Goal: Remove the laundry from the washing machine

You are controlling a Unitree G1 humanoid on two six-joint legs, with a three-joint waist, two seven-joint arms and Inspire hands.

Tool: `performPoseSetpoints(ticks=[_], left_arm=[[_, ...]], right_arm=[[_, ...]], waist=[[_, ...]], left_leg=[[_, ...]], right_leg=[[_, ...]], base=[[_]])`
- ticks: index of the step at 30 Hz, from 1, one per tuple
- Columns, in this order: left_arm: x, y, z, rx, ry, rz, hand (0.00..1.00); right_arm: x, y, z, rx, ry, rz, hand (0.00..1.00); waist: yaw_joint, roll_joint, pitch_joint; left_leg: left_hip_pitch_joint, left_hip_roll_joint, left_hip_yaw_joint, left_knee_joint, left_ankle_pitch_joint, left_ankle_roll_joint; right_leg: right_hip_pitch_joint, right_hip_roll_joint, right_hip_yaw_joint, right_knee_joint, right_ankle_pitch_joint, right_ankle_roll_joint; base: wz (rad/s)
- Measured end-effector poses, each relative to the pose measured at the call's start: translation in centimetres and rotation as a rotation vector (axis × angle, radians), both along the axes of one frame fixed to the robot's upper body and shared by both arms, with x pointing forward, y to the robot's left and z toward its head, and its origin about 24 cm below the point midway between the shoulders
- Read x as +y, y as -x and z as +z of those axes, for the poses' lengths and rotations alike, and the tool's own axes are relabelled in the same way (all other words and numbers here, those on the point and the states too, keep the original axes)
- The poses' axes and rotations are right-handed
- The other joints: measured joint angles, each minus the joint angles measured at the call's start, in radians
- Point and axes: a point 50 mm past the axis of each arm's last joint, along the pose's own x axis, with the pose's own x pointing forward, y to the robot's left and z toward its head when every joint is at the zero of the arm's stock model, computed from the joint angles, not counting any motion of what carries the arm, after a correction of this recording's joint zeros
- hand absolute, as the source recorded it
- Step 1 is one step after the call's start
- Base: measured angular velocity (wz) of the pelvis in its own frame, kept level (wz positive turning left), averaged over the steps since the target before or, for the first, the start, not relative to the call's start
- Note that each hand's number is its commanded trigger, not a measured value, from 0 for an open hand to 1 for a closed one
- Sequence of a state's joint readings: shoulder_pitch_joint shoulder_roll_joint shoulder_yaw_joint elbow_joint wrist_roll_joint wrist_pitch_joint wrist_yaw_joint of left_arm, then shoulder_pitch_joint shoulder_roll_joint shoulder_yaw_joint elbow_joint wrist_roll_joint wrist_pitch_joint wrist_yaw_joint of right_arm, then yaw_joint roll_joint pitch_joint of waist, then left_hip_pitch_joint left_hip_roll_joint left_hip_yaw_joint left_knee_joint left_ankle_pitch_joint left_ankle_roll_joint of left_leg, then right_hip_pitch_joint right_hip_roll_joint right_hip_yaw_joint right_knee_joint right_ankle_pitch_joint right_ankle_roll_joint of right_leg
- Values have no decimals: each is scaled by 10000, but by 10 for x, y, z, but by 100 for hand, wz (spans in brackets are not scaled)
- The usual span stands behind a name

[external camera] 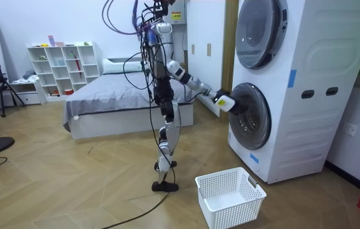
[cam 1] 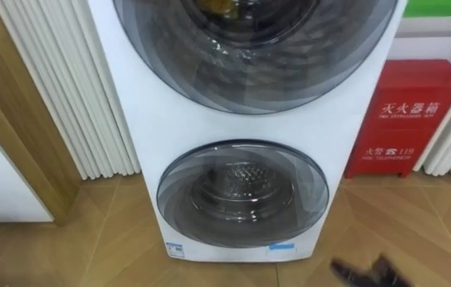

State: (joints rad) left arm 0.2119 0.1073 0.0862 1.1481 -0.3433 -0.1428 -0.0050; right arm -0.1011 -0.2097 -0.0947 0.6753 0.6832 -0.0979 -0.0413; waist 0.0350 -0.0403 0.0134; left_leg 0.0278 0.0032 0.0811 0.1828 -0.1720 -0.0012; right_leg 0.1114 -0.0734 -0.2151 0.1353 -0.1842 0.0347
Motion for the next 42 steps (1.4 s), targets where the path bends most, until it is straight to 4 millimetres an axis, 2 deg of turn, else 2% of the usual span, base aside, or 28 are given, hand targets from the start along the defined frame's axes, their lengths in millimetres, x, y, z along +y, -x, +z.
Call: performPoseSetpoints(ticks=[2,4,5,7,13,21,25,30,31,37,42], left_arm=[[4,0,1,45,-31,48,0],[9,1,1,208,-90,38,0],[9,1,1,241,-100,34,0],[10,0,1,346,-113,-91,0],[11,-1,2,404,-36,-68,0],[10,1,1,597,88,-87,0],[10,1,2,610,61,-82,0],[13,0,2,665,-22,-295,0],[13,-2,3,649,-59,-437,0],[17,0,4,863,-160,-606,0],[20,2,4,1119,-295,-762,0]], right_arm=[[-2,-13,16,-658,234,-49,0],[-1,-25,33,-1259,411,-57,0],[-1,-28,37,-1424,437,-36,0],[0,-38,52,-1960,579,-21,0],[2,-51,88,-3220,837,119,0],[-10,-77,138,-4457,1299,-561,0],[-11,-92,159,-5111,572,-655,0],[-25,-104,163,-4736,737,-1029,0],[-31,-102,162,-4576,906,-1133,0],[-47,-100,159,-4008,1284,-1418,0],[-49,-104,168,-4162,1279,-1456,0]], waist=[[-17,-116,6],[10,-250,-78],[9,-260,-80],[0,-258,-82],[13,-235,-85],[10,-186,-100],[33,-197,-97],[135,-257,-61],[264,-265,-56],[441,-348,-8],[423,-374,7]], left_leg=[[-15,0,-11,-1,0,0],[-85,0,-17,-1,0,0],[-86,0,-19,-2,0,0],[-71,4,-20,-2,0,0],[-6,11,-37,4,2,3],[-72,-1,-237,65,15,5],[-44,-9,-298,87,17,6],[-58,-19,-425,80,19,5],[-63,-18,-424,76,19,5],[-178,-24,-579,82,19,5],[-318,-29,-708,163,19,4]], right_leg=[[-3,1,-8,-5,0,0],[-4,1,-14,17,1,0],[-10,1,-13,33,2,-1],[-37,-7,-11,125,4,-1],[14,-8,-33,171,4,-1],[79,0,-199,177,4,-1],[136,-1,-223,185,5,-2],[153,0,-336,182,4,-2],[142,0,-346,181,4,-1],[63,1,-497,173,4,-1],[42,2,-692,168,4,-1]], base=[[0],[0],[0],[0],[1],[6],[5],[7],[0],[4],[10]])
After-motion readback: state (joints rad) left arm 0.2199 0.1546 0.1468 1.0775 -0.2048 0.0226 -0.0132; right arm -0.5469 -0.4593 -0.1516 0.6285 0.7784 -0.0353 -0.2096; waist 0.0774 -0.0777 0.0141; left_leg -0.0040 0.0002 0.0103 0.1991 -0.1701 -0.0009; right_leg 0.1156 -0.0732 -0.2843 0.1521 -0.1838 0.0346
